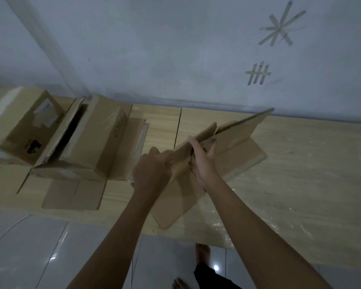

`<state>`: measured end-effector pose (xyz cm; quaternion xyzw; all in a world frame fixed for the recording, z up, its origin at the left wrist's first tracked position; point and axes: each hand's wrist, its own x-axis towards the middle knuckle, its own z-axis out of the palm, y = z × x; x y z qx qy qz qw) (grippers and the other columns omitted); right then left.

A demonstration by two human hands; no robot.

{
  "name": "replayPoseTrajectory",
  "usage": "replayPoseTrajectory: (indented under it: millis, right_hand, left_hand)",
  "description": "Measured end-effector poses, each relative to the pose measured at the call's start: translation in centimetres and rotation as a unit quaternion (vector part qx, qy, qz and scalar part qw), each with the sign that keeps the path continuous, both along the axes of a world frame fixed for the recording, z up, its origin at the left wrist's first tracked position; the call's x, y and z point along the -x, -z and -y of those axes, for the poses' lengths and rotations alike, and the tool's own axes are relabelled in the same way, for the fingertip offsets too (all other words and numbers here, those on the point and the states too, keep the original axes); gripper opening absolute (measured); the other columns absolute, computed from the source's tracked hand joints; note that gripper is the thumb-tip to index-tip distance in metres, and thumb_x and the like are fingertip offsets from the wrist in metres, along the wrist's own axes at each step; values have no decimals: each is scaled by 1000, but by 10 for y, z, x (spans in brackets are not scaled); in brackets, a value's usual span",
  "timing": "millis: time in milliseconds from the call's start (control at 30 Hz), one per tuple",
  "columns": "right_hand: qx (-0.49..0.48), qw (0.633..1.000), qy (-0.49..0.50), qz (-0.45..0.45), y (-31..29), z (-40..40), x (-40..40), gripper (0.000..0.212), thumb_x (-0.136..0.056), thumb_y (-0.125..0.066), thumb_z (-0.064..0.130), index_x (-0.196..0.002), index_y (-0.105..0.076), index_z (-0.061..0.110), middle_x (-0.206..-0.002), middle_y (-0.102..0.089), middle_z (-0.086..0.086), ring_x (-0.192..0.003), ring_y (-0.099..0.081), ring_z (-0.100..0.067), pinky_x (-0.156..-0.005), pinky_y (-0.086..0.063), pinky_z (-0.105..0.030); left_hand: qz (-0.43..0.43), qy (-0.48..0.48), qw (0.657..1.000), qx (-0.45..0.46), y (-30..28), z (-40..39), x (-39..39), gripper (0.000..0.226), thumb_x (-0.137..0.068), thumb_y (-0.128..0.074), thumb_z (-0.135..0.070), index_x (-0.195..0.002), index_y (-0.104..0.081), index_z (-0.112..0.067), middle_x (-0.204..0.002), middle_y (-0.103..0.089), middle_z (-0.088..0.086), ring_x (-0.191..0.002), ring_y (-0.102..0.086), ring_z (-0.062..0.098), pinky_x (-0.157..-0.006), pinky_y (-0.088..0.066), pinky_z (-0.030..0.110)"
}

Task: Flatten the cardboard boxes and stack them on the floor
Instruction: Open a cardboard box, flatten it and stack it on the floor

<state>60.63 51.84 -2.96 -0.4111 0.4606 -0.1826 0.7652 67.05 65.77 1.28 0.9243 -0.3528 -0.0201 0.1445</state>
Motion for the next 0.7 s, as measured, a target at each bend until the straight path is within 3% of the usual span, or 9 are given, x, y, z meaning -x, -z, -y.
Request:
replayPoseTrajectory:
  millis: [67, 133, 200, 267, 333, 433, 533, 700]
  right_hand:
    - [37, 999, -1, -38, -6, 1, -13, 129, -50, -85, 64, -148, -2, 51, -158, -32, 1, -131, -51, -25, -103, -48, -50]
    - [91, 994, 19, -59, -18, 1, -20, 106, -72, -71, 43, -152, -1, 41, -155, -36, -6, -129, -52, -30, -102, -48, -51]
    - [137, 987, 54, -66, -31, 1, -22, 83, -85, -50, 21, -154, -7, 31, -147, -46, -11, -120, -57, -32, -100, -49, -51]
    - [152, 985, 70, -35, -46, 1, -18, 73, -82, -43, 15, -151, -22, 25, -135, -56, -10, -110, -62, -33, -96, -52, -53]
    - [127, 989, 79, 25, -58, 8, -12, 49, -87, -46, 10, -135, -43, 18, -119, -64, -11, -96, -66, -30, -88, -56, -53]
    - [55, 992, 62, 99, -75, 22, -2, 22, -101, -45, 7, -119, -52, 18, -102, -67, -8, -83, -67, -23, -70, -59, -39]
    - [39, 996, 53, 62, -65, 36, 12, 24, -102, -47, 11, -126, -51, 11, -110, -67, -13, -92, -69, -28, -78, -59, -43]
    - [34, 996, 58, -52, -12, 62, 47, 49, -97, -55, 15, -143, -38, 10, -130, -61, -17, -101, -67, -32, -83, -59, -47]
  left_hand:
    - [-9, -14, 1000, -3, 2, 2, 20, 22, -97, -55, -39, -116, -66, -37, -100, -54, -2, -80, -53, 21, -58, -31, 30]
    - [0, -35, 999, 7, 2, 3, 38, 21, -99, -50, -39, -111, -67, -35, -100, -52, -5, -77, -48, 17, -53, -26, 27]
    - [11, -44, 999, 26, -2, 3, 52, 25, -100, -50, -33, -118, -66, -36, -108, -58, -7, -83, -54, 19, -55, -30, 28]
    - [20, -29, 999, 41, -14, 5, 63, 38, -96, -53, -22, -131, -61, -35, -123, -61, -6, -95, -60, 24, -60, -34, 29]
    - [39, 1, 999, 23, -25, 9, 76, 48, -95, -54, -21, -142, -50, -31, -135, -56, -6, -106, -58, 25, -62, -36, 30]
    - [53, 10, 998, 38, -34, 16, 89, 60, -82, -67, -27, -140, -54, -26, -138, -56, -4, -109, -54, 27, -60, -45, 31]
    - [32, 21, 998, 41, -23, 26, 99, 67, -73, -68, -36, -138, -57, -26, -140, -54, -3, -116, -51, 28, -77, -49, 41]
    - [-98, 67, 992, 33, 15, 38, 124, 61, -87, -45, -57, -144, -46, -36, -150, -44, -10, -131, -42, 23, -94, -45, 45]
